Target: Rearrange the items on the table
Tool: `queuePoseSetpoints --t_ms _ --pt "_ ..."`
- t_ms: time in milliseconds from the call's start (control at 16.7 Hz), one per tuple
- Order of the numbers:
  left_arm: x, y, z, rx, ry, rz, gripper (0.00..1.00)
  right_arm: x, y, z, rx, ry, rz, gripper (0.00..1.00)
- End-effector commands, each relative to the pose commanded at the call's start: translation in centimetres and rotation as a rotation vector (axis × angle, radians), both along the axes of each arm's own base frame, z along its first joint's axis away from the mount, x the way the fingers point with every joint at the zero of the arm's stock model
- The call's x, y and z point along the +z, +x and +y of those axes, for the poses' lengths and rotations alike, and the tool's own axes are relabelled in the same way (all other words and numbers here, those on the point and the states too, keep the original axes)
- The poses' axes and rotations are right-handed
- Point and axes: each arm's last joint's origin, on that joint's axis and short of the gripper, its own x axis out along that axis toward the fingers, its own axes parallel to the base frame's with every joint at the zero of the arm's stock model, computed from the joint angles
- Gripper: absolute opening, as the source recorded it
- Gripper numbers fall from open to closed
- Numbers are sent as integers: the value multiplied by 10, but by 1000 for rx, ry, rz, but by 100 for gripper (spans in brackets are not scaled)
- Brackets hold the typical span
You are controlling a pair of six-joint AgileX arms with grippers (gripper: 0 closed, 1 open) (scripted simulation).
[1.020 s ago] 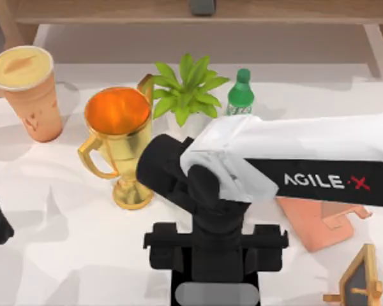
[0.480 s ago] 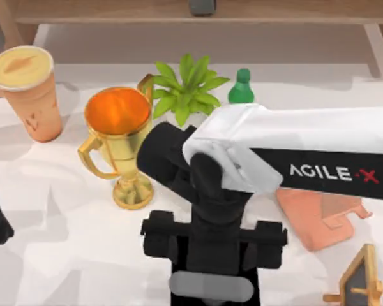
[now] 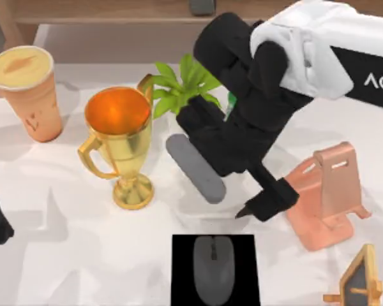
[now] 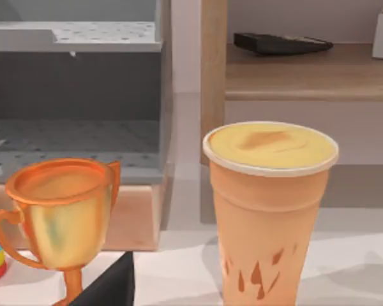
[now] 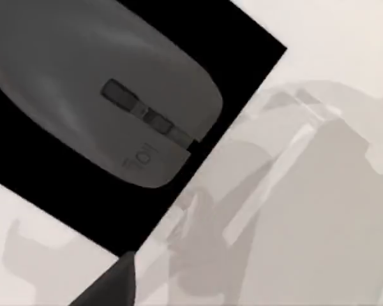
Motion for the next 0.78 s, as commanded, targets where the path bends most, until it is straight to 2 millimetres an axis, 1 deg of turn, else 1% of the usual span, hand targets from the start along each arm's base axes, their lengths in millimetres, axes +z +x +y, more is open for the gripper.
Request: queuePoseSetpoints --t_ms 60,180,300,420,540,600,660,780 --pt "0 0 0 0 0 0 100 10 12 -14 -149 35 22 100" --pt "0 0 0 0 0 0 100 28 36 -48 -461 100 73 100" --pt "0 0 0 0 0 0 100 40 57 -90 -777 153 127 100" --pt "0 0 0 0 0 0 100 44 75 -141 -1092 183 181 100" --pt "0 0 0 0 0 0 100 36 86 -198 -1404 178 236 100" --pt "0 0 0 0 0 0 100 28 87 -228 -1557 164 263 100" --pt "0 0 0 0 0 0 100 20 86 -257 -1706 146 289 100" --pt "0 0 0 0 0 0 100 2 76 -315 -1989 102 332 100"
